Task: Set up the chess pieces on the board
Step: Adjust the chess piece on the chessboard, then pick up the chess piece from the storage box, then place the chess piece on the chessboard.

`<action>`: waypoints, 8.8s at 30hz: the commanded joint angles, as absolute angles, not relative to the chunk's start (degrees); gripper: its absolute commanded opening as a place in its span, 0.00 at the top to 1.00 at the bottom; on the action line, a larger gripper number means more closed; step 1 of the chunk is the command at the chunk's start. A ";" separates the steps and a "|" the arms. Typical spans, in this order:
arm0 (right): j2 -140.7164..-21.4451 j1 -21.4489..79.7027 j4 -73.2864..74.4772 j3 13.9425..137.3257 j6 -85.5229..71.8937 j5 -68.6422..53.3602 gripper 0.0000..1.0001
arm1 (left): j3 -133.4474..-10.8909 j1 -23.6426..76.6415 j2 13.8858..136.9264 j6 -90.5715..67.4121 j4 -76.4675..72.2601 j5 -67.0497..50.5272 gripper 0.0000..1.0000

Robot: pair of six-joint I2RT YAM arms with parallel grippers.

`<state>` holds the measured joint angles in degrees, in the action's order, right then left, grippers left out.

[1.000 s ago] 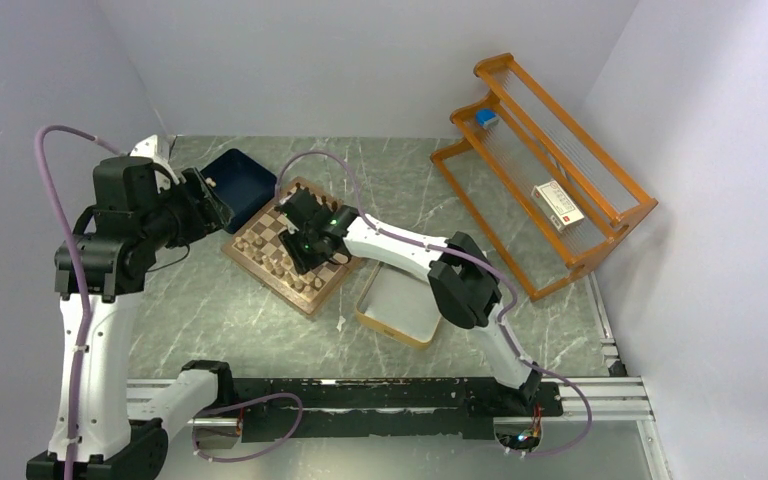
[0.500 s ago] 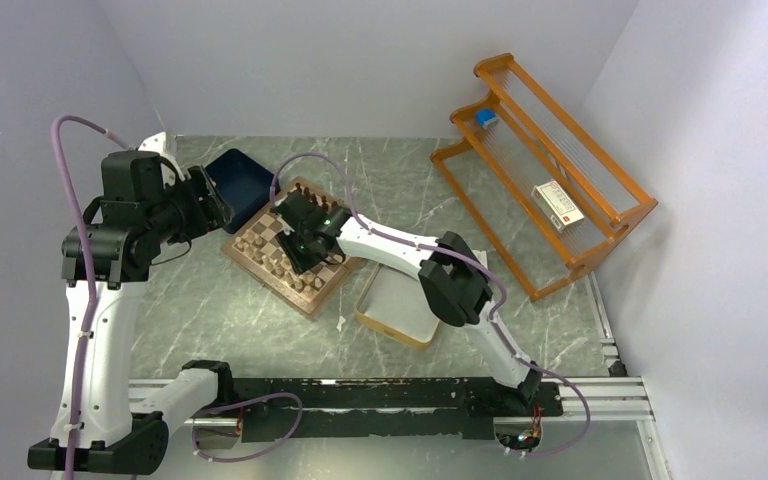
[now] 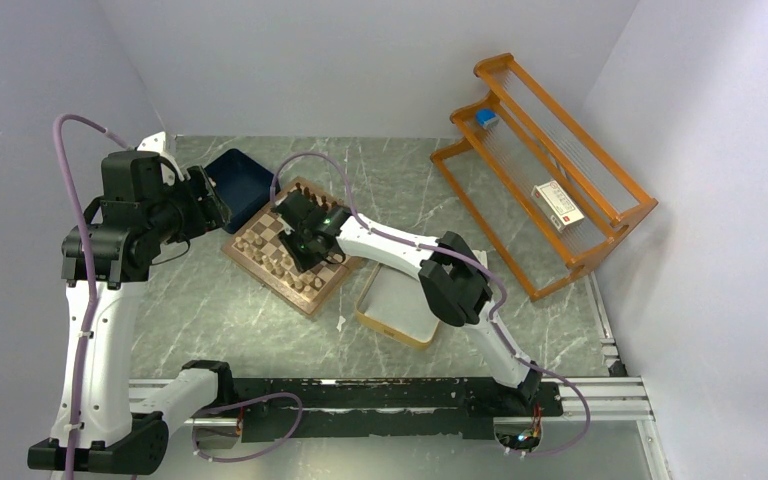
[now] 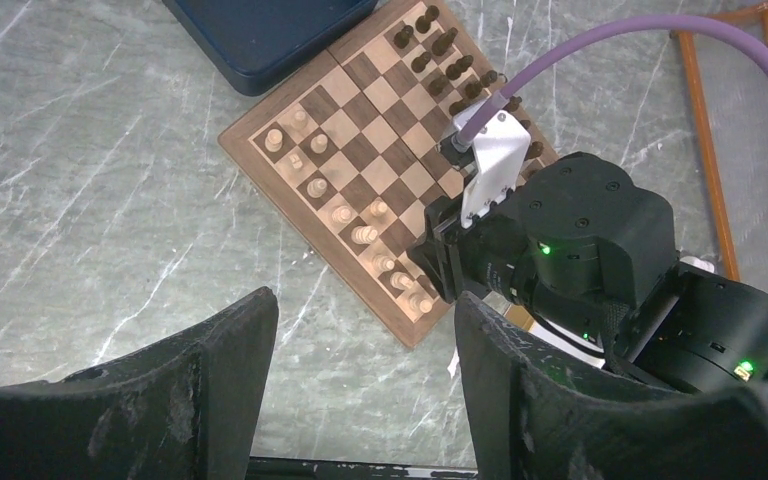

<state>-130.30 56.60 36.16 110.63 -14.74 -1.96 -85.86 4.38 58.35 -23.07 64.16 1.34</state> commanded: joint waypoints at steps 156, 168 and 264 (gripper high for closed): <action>-82.70 52.12 26.22 87.19 -10.30 17.75 0.11 | -99.67 -8.61 132.80 -27.87 14.84 16.01 0.79; -83.98 51.29 27.80 92.03 -12.71 13.99 0.11 | -99.41 -8.70 119.43 -25.97 31.44 13.71 0.89; -93.02 37.80 -13.43 66.95 17.05 -38.96 0.96 | -89.33 19.78 96.50 -24.63 53.35 -45.21 0.68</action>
<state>-92.92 37.98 -6.20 65.93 20.01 -40.88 -89.17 18.65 97.56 -23.99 53.28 -44.34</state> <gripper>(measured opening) 0.232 0.320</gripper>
